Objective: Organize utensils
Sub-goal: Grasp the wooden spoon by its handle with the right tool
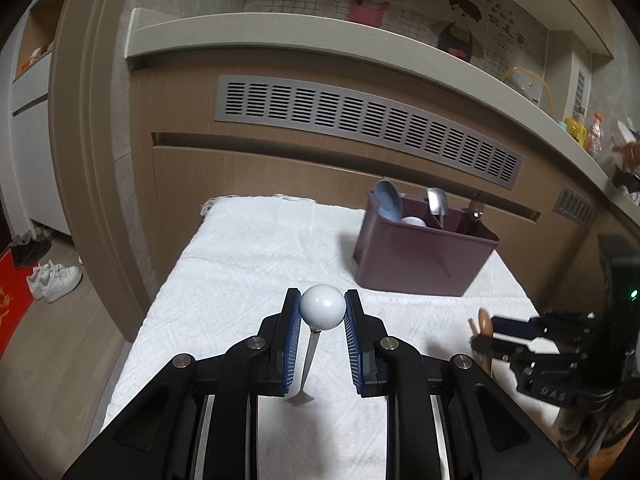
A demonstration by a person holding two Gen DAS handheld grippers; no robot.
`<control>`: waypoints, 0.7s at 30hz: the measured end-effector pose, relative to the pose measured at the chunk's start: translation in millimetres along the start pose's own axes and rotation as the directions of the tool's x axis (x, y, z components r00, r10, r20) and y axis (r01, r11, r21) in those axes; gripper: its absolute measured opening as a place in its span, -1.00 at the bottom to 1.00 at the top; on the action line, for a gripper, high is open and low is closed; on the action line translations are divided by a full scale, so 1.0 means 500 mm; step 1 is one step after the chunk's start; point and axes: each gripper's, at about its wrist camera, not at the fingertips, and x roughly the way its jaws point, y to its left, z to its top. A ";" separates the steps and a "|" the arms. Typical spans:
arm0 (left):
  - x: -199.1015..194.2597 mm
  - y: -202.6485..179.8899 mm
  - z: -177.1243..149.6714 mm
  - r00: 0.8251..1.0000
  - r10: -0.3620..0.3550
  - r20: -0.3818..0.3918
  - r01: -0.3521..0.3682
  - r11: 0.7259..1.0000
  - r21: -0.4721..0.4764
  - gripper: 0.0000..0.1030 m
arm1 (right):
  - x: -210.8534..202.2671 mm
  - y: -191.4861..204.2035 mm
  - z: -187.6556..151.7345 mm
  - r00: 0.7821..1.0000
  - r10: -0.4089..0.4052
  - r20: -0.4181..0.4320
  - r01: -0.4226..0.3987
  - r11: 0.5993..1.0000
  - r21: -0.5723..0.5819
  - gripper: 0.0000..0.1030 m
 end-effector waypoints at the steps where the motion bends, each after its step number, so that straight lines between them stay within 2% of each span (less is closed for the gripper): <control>1: -0.002 -0.009 0.002 1.000 -0.004 -0.001 0.004 1.000 0.009 -0.57 | -0.012 0.001 0.004 1.000 -0.001 0.018 0.001 1.000 -0.006 -0.46; 5: -0.012 -0.049 0.008 1.000 -0.023 0.003 0.023 0.999 0.046 -0.57 | -0.050 -0.002 0.017 0.998 0.003 0.060 -0.002 1.000 -0.021 -0.50; 6: -0.013 -0.058 0.009 1.000 -0.027 0.001 0.027 0.998 0.053 -0.57 | -0.060 -0.002 0.020 0.997 0.004 0.071 -0.002 1.000 -0.024 -0.57; 8: -0.013 -0.076 0.010 0.999 -0.035 -0.008 0.036 0.997 0.066 -0.57 | -0.078 -0.003 0.024 0.997 0.005 0.081 -0.003 1.000 -0.029 -0.93; 12: -0.011 -0.099 0.010 0.999 -0.041 -0.019 0.043 0.996 0.084 -0.57 | -0.094 -0.007 0.031 0.995 0.001 0.101 0.003 0.999 -0.037 -0.93; 16: -0.012 -0.102 0.010 0.999 -0.037 -0.028 0.039 0.996 0.076 -0.57 | -0.077 -0.018 0.025 0.997 -0.003 0.076 0.007 0.999 -0.051 -0.93; 21: -0.014 -0.086 0.009 0.999 -0.033 -0.029 0.034 0.998 0.057 -0.57 | -0.047 -0.033 0.015 0.998 0.048 0.043 -0.047 0.998 -0.038 -0.93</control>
